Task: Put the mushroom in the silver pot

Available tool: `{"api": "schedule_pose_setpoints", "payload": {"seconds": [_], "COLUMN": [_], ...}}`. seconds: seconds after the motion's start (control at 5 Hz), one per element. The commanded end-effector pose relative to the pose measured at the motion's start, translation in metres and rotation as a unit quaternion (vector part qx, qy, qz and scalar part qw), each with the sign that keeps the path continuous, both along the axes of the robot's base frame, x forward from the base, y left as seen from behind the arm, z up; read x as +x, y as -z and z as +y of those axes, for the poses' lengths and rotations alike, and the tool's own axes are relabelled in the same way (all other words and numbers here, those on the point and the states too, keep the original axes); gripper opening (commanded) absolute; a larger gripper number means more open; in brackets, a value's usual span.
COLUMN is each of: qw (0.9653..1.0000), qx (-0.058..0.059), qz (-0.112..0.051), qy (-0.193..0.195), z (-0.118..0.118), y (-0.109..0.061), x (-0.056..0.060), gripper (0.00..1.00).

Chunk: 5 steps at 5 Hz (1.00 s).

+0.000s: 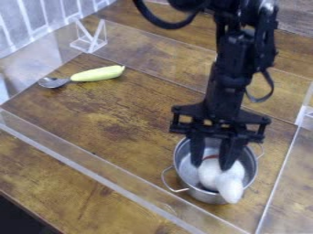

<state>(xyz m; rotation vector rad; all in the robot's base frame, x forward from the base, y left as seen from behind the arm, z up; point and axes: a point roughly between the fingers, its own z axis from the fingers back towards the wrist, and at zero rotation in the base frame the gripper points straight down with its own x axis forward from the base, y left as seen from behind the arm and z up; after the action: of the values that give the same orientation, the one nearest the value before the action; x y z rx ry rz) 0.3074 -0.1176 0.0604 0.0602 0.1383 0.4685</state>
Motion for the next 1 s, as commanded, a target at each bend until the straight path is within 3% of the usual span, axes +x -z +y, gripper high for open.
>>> {"api": "schedule_pose_setpoints", "payload": {"seconds": [0.0, 0.2, 0.4, 0.6, 0.8], "qw": [0.9998, 0.9996, 0.9986, 0.9956, 0.9945], "qx": [-0.004, -0.005, -0.017, -0.03, -0.033], "qz": [-0.017, -0.019, -0.027, -0.037, -0.04], "qy": [0.007, 0.021, 0.042, 0.08, 0.092], "z": [0.017, 0.027, 0.031, 0.017, 0.007], "y": [-0.002, -0.003, -0.009, -0.011, -0.008], "x": [0.012, 0.02, 0.027, 0.019, 0.011], "gripper": [0.0, 0.0, 1.0, 1.0, 0.0]}}
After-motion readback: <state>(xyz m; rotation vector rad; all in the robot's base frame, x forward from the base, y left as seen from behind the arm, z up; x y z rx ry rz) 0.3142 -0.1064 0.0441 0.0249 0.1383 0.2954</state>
